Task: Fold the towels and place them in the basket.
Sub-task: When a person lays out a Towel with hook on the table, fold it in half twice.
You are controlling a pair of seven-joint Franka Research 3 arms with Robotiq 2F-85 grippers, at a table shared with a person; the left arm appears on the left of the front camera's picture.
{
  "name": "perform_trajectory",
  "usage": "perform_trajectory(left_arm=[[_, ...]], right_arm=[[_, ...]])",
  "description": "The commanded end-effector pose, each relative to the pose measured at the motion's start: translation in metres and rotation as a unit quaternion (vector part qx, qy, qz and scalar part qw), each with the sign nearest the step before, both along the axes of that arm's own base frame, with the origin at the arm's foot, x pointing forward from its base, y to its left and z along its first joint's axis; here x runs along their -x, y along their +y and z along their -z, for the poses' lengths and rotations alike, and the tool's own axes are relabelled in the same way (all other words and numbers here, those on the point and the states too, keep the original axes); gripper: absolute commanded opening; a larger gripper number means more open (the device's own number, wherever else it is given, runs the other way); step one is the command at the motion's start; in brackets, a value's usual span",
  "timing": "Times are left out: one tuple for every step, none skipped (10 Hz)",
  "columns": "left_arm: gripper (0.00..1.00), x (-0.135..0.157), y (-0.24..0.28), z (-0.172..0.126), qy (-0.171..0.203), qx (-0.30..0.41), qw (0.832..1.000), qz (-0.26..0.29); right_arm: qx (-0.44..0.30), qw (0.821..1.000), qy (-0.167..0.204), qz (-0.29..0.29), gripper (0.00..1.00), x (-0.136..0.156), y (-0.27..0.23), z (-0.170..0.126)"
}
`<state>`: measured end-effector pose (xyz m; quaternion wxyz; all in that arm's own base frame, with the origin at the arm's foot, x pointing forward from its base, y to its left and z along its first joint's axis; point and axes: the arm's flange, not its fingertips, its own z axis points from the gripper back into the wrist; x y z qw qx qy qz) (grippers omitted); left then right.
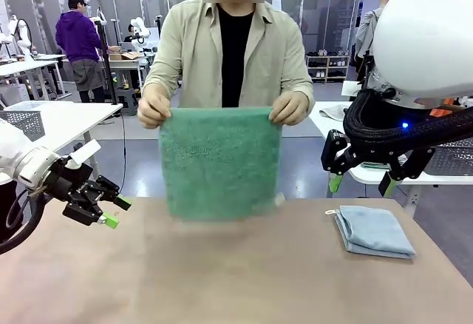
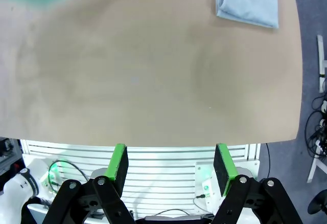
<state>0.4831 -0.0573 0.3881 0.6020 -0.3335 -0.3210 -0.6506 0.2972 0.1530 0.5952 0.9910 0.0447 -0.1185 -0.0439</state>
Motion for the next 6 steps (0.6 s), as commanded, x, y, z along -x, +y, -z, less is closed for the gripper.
perform_trajectory(left_arm=[[0.75, 0.0, 0.016, -0.025, -0.003, -0.007, 1.0, -0.026], [0.75, 0.004, 0.03, -0.041, -0.012, -0.008, 0.999, -0.048], [0.75, 0.007, 0.04, -0.057, -0.019, -0.009, 0.998, -0.066], [0.75, 0.011, 0.051, -0.067, -0.023, -0.007, 0.997, -0.073], [0.75, 0.014, 0.059, -0.074, -0.026, -0.008, 0.996, -0.081], [0.75, 0.017, 0.066, -0.079, -0.029, -0.009, 0.996, -0.084]], right_arm=[[-0.004, 1.0, -0.025, 0.009, 0.84, 0.0, -0.011, -0.021], [-0.014, 0.999, -0.044, 0.01, 0.84, 0.004, -0.018, -0.038], [-0.02, 0.998, -0.066, 0.014, 0.84, 0.009, -0.024, -0.055], [-0.023, 0.996, -0.079, 0.017, 0.84, 0.011, -0.029, -0.066], [-0.028, 0.996, -0.082, 0.015, 0.84, 0.014, -0.033, -0.073], [-0.032, 0.995, -0.088, 0.015, 0.84, 0.017, -0.037, -0.079]])
